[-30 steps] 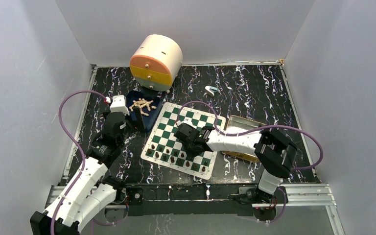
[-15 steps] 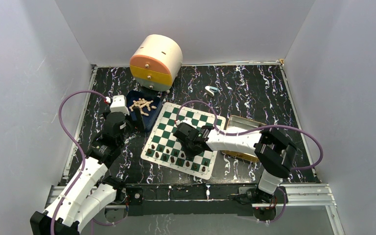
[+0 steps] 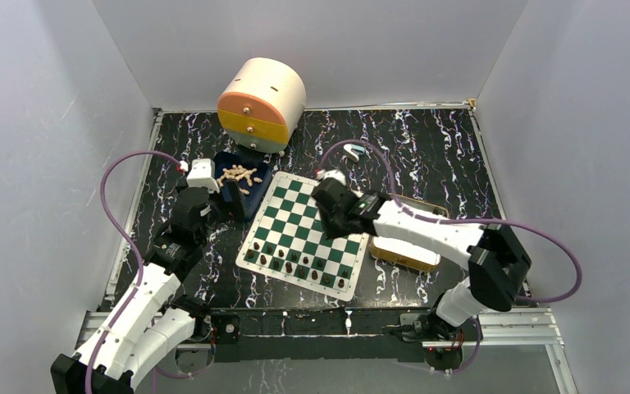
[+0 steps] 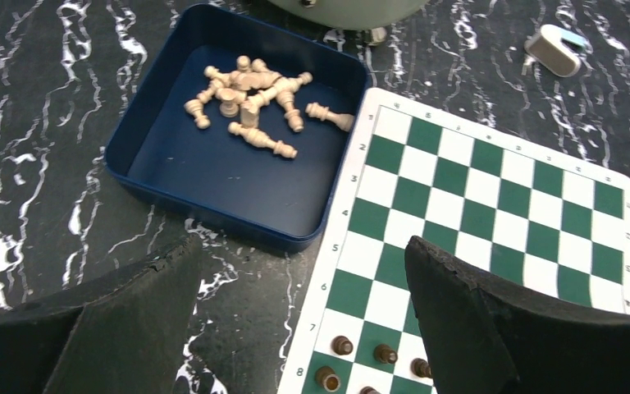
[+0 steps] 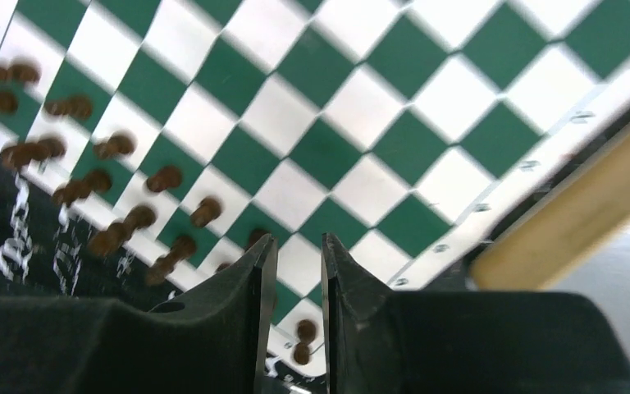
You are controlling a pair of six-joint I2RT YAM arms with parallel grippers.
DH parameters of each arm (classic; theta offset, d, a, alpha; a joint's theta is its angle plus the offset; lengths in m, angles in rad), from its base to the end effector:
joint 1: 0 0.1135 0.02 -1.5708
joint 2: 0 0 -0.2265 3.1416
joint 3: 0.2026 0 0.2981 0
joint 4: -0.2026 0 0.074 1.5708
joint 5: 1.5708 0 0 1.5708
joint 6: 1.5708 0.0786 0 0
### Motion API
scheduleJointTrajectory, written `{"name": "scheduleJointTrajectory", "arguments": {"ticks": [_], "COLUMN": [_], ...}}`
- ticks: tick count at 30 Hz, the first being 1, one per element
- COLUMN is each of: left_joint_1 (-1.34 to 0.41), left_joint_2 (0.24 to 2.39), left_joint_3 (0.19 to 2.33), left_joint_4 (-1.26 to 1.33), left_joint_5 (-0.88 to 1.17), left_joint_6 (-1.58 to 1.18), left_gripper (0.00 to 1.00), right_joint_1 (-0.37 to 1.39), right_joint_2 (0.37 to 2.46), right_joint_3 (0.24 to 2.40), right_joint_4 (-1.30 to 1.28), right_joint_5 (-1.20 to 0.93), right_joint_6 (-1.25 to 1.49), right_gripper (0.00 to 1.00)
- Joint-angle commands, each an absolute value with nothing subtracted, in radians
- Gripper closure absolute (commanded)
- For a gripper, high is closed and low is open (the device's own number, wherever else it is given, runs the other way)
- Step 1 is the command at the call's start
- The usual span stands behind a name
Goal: Set up the chess pieces on the board
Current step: Pick up the chess piece from the storage box.
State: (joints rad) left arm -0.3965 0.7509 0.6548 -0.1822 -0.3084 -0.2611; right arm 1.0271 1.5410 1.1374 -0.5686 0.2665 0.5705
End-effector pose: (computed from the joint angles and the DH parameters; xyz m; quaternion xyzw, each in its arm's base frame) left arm 0.2804 -0.0915 0.2588 -0.0389 0.7933 -0.0761 0.6028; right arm 0.2193 0.3229 0.1566 -0.1762 0.9314 0.1208 0.2948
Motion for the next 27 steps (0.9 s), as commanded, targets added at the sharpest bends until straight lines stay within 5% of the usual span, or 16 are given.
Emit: {"name": "scheduleJointTrajectory", "arguments": {"ticks": [1, 14, 27], "left_joint_1": [-0.399, -0.442, -0.479], "left_joint_2": [0.742, 0.736, 0.713], "left_joint_3": [0.649, 0.628, 0.624], "left_joint_4": [-0.134, -0.101, -0.097], "left_joint_5": [-0.208, -0.087, -0.064], "left_joint_6": [-0.248, -0.201, -0.189], "left_gripper": [0.1, 0.12, 0.12], "right_joint_1": [0.895, 0.525, 0.269], "right_joint_2": [1.435, 1.181, 1.291], "right_joint_3": [1.154, 0.875, 0.778], "right_joint_4": [-0.616, -0.363, -0.28], "right_joint_5": [0.34, 0.635, 0.565], "right_joint_6": [0.547, 0.393, 0.309], "right_gripper": [0.66, 0.62, 0.67]}}
